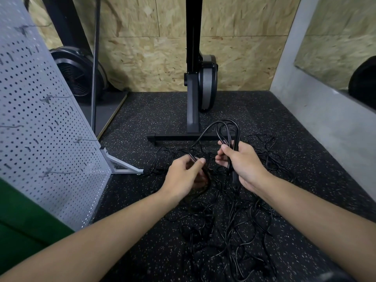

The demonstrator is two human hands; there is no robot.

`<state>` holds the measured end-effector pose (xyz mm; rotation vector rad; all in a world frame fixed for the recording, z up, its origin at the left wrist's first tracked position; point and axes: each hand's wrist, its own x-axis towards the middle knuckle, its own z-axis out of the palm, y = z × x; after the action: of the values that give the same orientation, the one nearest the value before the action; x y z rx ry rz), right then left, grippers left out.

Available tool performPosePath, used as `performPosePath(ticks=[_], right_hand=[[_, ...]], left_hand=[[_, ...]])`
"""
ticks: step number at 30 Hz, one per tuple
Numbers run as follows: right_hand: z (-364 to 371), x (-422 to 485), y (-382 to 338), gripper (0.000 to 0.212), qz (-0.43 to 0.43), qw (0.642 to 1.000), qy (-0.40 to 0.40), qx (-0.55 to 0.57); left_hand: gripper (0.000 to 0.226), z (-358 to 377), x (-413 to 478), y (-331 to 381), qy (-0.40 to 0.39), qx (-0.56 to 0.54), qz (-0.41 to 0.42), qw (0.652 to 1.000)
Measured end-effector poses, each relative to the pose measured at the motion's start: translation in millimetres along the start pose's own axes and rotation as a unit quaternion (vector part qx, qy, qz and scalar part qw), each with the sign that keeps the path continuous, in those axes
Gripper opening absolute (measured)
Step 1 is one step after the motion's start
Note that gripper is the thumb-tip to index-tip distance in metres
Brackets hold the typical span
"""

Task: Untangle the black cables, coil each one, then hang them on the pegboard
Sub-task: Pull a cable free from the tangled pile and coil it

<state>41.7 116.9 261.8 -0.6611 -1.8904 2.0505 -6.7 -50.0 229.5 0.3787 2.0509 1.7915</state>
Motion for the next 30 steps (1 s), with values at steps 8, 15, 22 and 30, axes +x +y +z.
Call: performPosePath(ticks=[8, 15, 22, 30], right_hand=[[-4, 6, 7, 0.022, 0.0, 1.0, 0.015, 0.005], [-3, 5, 8, 0.054, 0.039, 0.999, 0.007, 0.0], [6, -5, 1, 0.008, 0.059, 0.997, -0.034, 0.025], [-2, 2, -5, 0.017, 0.054, 0.998, -0.008, 0.012]], left_hand=[[0.02, 0, -3, 15, -0.012, -0.144, -0.064, 0.987], [0.024, -2, -3, 21, -0.113, -0.052, -0.07, 0.99], [0.028, -1, -4, 20, -0.181, 0.156, 0.006, 0.971], [0.028, -2, -3, 9, -0.201, 0.333, 0.116, 0.914]])
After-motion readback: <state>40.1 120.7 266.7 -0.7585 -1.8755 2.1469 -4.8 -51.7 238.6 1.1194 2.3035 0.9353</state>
